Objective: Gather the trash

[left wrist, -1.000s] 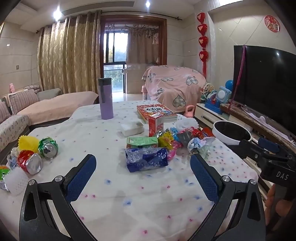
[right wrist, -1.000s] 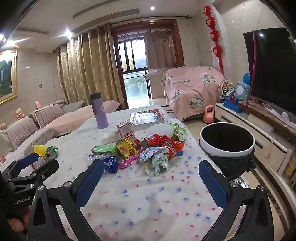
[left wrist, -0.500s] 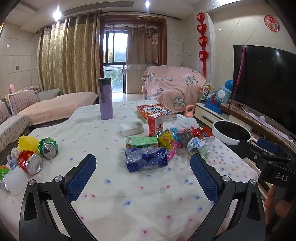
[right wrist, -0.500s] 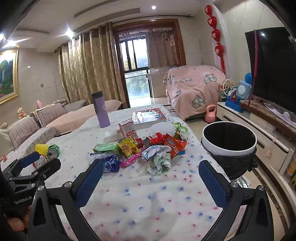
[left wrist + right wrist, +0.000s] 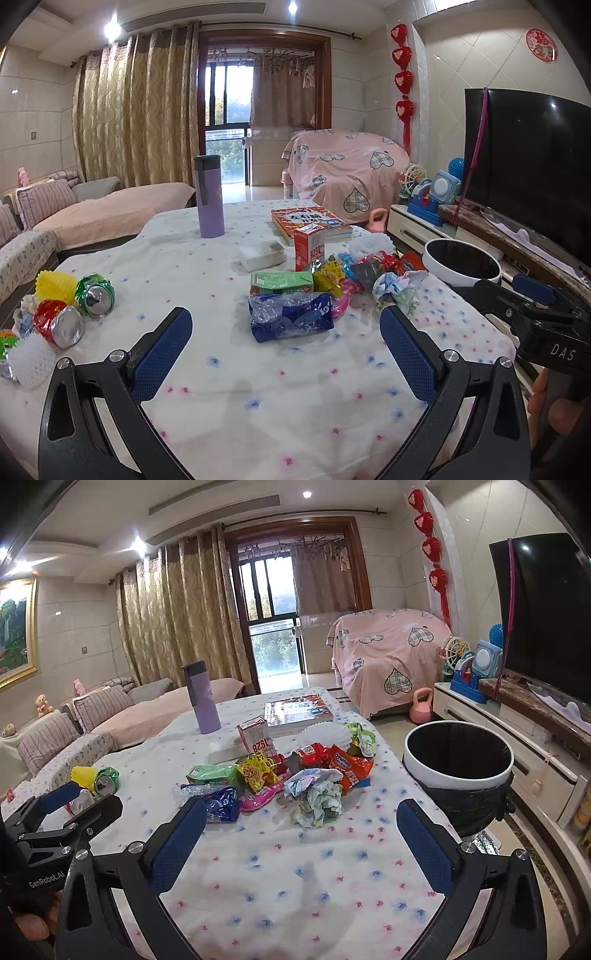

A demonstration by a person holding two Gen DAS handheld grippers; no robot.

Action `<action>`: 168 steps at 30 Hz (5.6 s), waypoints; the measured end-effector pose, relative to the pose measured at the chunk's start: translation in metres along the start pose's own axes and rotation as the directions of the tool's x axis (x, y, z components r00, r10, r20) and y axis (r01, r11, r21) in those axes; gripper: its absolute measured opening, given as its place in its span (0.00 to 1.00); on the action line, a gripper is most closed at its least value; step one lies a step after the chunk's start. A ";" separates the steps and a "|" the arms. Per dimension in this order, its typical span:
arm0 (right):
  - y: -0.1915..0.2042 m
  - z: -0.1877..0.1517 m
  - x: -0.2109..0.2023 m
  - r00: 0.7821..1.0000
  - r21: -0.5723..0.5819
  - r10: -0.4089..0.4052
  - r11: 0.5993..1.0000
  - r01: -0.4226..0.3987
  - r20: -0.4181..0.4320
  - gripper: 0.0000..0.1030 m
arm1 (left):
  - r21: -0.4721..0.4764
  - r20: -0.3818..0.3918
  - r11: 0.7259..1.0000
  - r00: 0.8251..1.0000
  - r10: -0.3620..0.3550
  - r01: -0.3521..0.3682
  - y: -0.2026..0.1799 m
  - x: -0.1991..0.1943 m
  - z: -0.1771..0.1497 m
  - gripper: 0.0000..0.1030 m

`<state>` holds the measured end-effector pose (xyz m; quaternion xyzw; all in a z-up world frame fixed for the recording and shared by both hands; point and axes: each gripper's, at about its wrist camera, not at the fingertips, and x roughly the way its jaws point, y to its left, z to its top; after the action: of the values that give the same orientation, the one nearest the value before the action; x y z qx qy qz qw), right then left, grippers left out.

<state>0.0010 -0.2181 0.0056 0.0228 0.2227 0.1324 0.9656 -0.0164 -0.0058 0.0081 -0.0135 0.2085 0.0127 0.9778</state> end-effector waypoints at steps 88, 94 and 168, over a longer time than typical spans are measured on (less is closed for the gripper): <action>-0.047 -0.001 0.101 0.956 0.148 0.157 0.981 -0.123 -0.248 0.11 | -0.163 -0.310 0.943 0.892 -0.329 0.291 -0.009 0.118 0.006 0.33; -0.072 0.003 0.085 0.967 0.171 0.108 0.983 -0.069 -0.229 0.11 | -0.130 -0.304 0.930 0.879 -0.367 0.344 -0.040 0.122 0.016 0.33; -0.208 0.042 0.079 0.983 0.276 -0.002 0.960 0.053 -0.183 0.91 | -0.071 -0.339 0.933 0.871 -0.356 0.353 -0.156 0.171 0.055 0.79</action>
<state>0.1389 -0.3969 -0.0112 0.1438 0.3261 0.0878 0.9302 0.1669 -0.1572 -0.0083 -0.0567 0.3709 -0.1686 0.9115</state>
